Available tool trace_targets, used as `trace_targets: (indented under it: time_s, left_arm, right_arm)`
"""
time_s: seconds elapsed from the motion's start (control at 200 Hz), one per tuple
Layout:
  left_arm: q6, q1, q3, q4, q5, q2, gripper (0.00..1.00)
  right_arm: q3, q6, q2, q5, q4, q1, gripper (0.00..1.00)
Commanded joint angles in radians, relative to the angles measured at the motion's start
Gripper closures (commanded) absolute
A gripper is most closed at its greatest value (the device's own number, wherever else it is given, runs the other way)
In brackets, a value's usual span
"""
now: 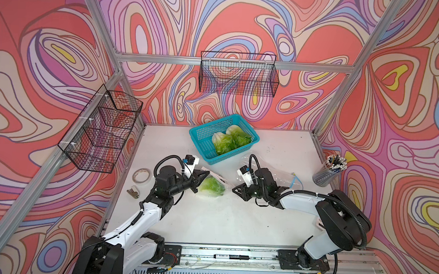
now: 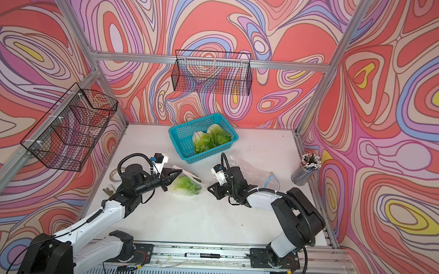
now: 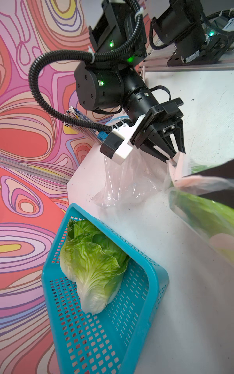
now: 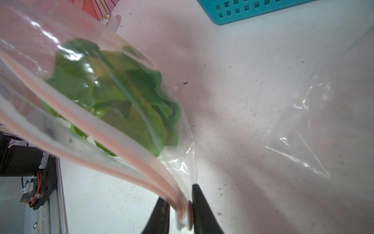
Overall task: Open the zip-top bag and take out the chinese cabbages
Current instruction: Adjust the zipper food storage bag at the center of the board.
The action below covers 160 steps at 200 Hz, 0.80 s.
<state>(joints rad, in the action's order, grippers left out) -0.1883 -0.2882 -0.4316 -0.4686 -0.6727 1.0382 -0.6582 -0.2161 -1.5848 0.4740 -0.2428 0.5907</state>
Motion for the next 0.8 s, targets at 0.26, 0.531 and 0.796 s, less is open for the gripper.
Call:
trace_targets:
  time_s: [0.26, 0.531, 0.796]
  left_arm:
    - [0.017, -0.017, -0.048, -0.023, -0.063, 0.046, 0.90]
    - [0.106, -0.096, -0.068, 0.067, 0.017, 0.053, 0.83]
    - [0.197, -0.212, -0.075, 0.139, 0.127, 0.110, 0.77]
  right_arm:
    - [0.022, -0.014, 0.073, 0.021, -0.112, 0.016, 0.95]
    - [0.012, -0.002, 0.045, 0.005, -0.092, 0.017, 0.95]
    - [0.037, 0.025, 0.004, -0.048, -0.090, 0.017, 0.96]
